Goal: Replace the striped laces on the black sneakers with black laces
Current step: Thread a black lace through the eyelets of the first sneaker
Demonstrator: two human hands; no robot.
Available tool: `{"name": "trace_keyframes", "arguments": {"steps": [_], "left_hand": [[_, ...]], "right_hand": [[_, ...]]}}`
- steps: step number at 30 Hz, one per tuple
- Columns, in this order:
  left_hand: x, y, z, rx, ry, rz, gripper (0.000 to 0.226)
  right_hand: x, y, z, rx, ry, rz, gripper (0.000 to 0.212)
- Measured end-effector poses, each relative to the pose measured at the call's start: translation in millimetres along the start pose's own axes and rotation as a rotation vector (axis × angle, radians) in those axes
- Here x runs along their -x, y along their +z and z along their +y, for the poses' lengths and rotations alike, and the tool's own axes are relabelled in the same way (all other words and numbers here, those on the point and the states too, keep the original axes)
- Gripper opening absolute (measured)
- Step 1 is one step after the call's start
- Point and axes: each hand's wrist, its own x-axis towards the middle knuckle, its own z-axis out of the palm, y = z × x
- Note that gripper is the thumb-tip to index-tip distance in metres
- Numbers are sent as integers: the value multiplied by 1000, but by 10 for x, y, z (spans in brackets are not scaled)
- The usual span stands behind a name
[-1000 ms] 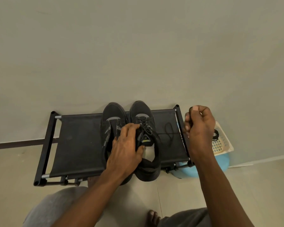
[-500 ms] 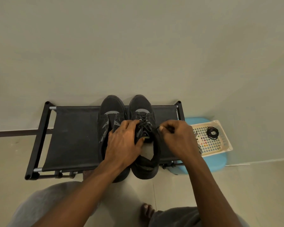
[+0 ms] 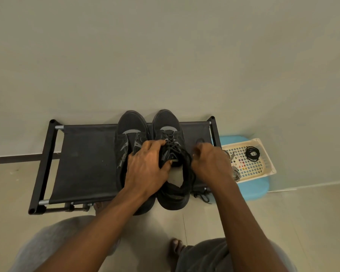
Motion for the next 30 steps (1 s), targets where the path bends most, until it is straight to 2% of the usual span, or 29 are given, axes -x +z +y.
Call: {"name": "trace_keyframes", "arguments": {"steps": [3, 8, 10, 14, 21, 24, 27, 30], "left_hand": [[2, -6, 0, 13, -1, -3, 62], [-3, -1, -9, 25, 1, -6, 62], [-4, 3, -13, 25, 4, -10, 62], [-5, 0, -25, 26, 7, -8, 62], [-22, -36, 24, 13, 2, -32, 60], [-30, -95, 45, 18, 7, -88, 63], [-45, -136, 38, 28, -1, -143, 65], [-41, -172, 57, 38, -30, -180, 64]], "right_hand": [[-37, -3, -103, -22, -109, 39, 18], [-91, 51, -102, 23, -174, 38, 14], [-119, 86, -65, -14, -164, 19, 12], [-168, 89, -13, -269, -138, -106, 15], [-128, 64, -51, -220, -143, -86, 14], [-100, 43, -88, -270, -139, -45, 15], [-116, -19, -64, -479, -102, 97, 7], [-121, -157, -111, -1048, -10, 103, 12]]}}
